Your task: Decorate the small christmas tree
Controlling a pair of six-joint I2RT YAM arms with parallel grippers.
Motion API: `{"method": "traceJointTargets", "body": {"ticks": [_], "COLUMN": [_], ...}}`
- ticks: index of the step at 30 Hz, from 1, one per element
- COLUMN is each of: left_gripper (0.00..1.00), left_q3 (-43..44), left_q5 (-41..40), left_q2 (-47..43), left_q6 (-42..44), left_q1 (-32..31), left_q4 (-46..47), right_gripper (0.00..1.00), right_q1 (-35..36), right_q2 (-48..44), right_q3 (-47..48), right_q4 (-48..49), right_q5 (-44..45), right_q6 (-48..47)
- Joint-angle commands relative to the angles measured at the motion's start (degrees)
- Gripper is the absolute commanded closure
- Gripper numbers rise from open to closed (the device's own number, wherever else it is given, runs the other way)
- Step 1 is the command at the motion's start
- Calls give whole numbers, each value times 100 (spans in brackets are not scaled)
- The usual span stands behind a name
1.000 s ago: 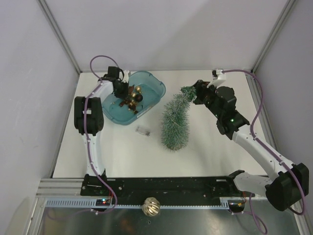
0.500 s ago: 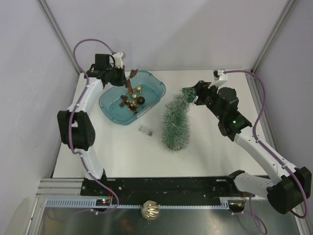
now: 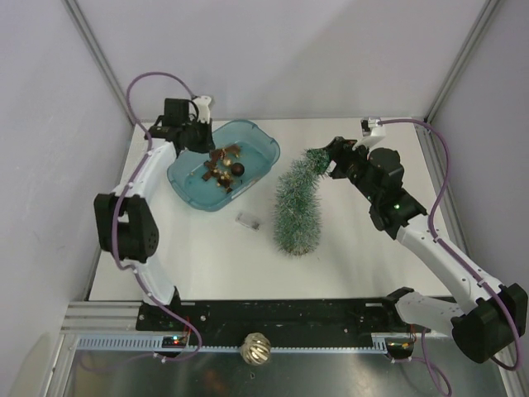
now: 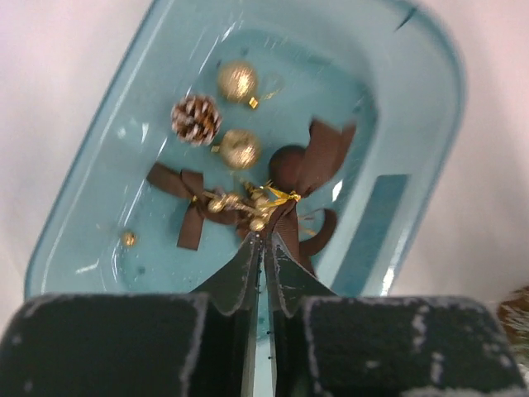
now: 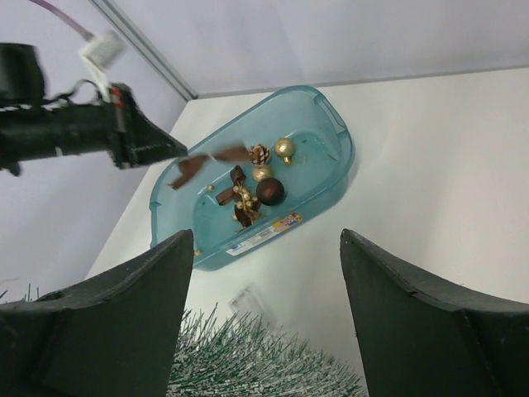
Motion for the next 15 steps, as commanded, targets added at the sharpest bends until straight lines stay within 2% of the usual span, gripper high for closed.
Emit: {"method": "traceJointTargets", "body": {"ticks": [1, 4, 6, 7, 9, 11, 15], "left_gripper": [88, 79, 57, 38, 13, 3, 2], "left_q3": [-171, -203, -245, -281, -312, -289, 79], "left_q5": [-985, -1139, -979, -891, -609, -352, -211], "left_q2": [462, 506, 440, 388, 265, 221, 609], "left_q6": [98, -108, -190, -211, -145, 14, 211], "left_q1": [0, 25, 22, -3, -97, -239, -528], "left_q4": [-60, -27, 4, 42, 138, 219, 285], "right_gripper": [23, 22, 20, 19, 18, 17, 17], "right_q1": [39, 40, 51, 54, 63, 61, 73], "right_q2": [-197, -206, -213, -219, -234, -258, -276], "right_q3": [235, 231, 233, 231, 222, 225, 228], "right_q4": [67, 55, 36, 25, 4, -3, 35], "right_q5": [77, 56, 65, 84, 129, 163, 173], "right_q6": [-33, -47, -53, -60, -89, -107, -120]}}
